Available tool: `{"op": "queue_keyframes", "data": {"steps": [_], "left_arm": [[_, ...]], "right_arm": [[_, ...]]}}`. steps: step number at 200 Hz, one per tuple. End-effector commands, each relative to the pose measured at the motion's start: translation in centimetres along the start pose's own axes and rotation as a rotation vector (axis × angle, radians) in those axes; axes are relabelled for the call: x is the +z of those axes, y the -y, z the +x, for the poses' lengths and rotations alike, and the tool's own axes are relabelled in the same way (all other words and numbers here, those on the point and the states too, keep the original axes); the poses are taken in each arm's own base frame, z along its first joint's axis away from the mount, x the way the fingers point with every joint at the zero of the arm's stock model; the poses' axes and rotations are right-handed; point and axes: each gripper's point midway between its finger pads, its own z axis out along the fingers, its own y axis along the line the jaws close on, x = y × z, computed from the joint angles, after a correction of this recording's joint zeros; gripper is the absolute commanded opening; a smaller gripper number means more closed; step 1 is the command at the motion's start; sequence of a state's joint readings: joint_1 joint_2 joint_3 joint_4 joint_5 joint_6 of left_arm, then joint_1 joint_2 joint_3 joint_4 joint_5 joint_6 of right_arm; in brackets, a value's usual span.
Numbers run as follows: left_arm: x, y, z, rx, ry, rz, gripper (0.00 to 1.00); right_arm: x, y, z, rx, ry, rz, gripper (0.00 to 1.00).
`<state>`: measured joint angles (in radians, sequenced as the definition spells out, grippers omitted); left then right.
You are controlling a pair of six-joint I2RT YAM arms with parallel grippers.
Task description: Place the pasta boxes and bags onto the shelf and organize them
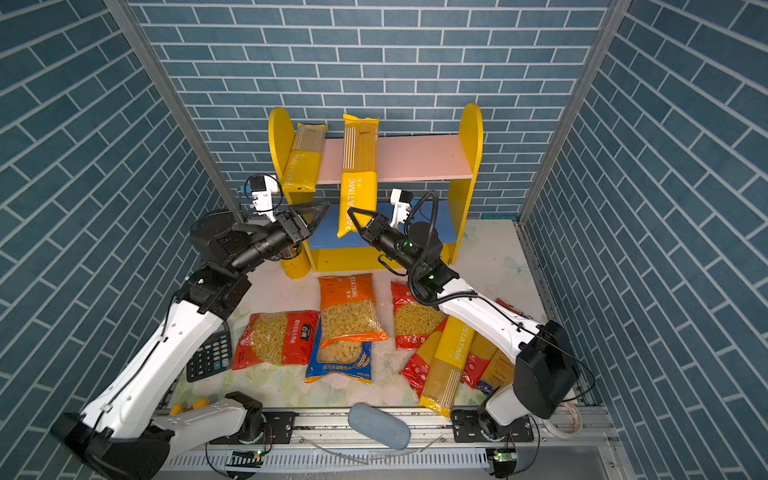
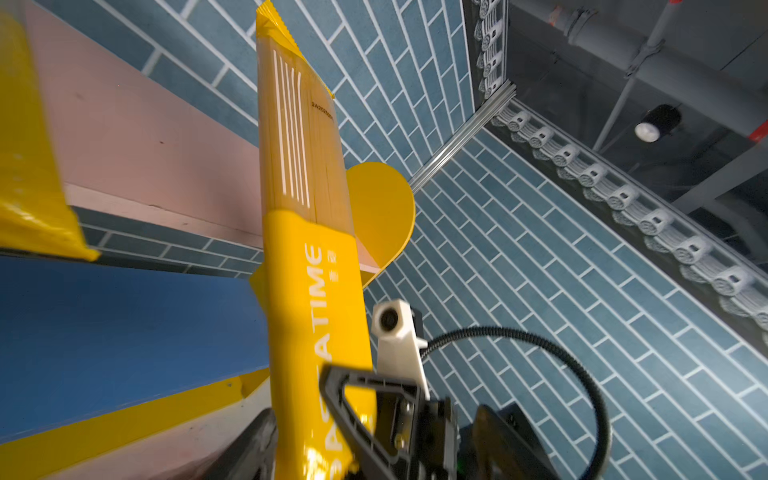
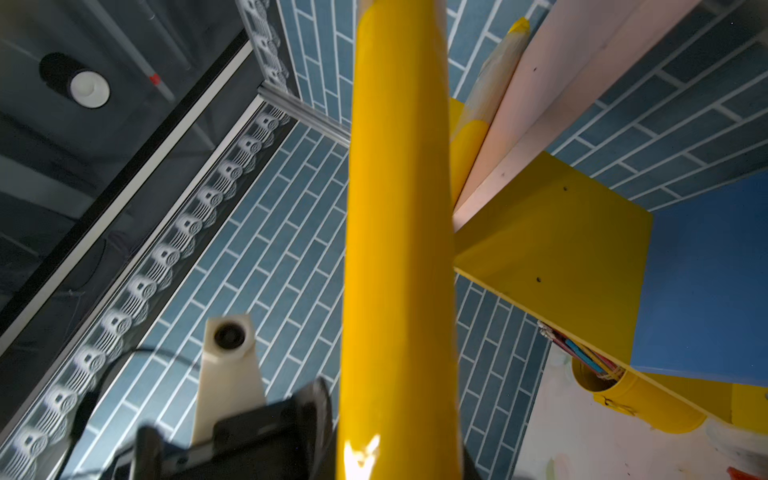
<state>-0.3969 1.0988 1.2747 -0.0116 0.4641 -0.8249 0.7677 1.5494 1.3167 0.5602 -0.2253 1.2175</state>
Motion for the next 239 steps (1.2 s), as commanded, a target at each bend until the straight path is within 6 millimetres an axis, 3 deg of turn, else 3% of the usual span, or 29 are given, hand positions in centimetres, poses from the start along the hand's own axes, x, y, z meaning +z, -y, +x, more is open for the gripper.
{"op": "queue_keyframes", "data": {"steps": [1, 26, 58, 105, 144, 179, 227, 239], "left_arm": [[-3.4, -5.0, 3.0, 0.096, -0.066, -0.253, 0.75], [-6.8, -7.9, 4.5, 0.191, -0.092, -0.426, 0.75], [-9.2, -8.9, 4.9, 0.278, -0.135, -0.526, 0.76], [-9.5, -10.0, 6.9, 0.202, -0.129, -0.505, 0.75], [-9.5, -9.9, 7.2, 0.183, -0.139, -0.496, 0.74], [-9.5, -10.2, 7.7, 0.171, -0.150, -0.493, 0.74], [-9.1, -11.4, 9.2, 0.141, -0.173, -0.494, 0.73], [-8.9, -11.6, 9.4, 0.132, -0.179, -0.491, 0.73]], "right_arm": [[1.4, -7.2, -3.5, -0.032, 0.066, -0.128, 0.00], [4.1, -6.6, -4.4, -0.016, 0.050, -0.054, 0.00], [7.1, -6.1, -5.0, 0.054, 0.006, -0.032, 0.00], [9.6, -5.5, -5.1, 0.078, -0.018, -0.012, 0.00], [11.3, -4.2, -5.0, 0.033, -0.062, 0.014, 0.15], [11.5, -5.0, -4.6, 0.008, -0.083, -0.019, 0.36], [10.1, -5.3, -3.7, -0.027, -0.082, 0.000, 0.40], [9.9, -5.0, -3.8, -0.037, -0.068, 0.015, 0.36]]}}
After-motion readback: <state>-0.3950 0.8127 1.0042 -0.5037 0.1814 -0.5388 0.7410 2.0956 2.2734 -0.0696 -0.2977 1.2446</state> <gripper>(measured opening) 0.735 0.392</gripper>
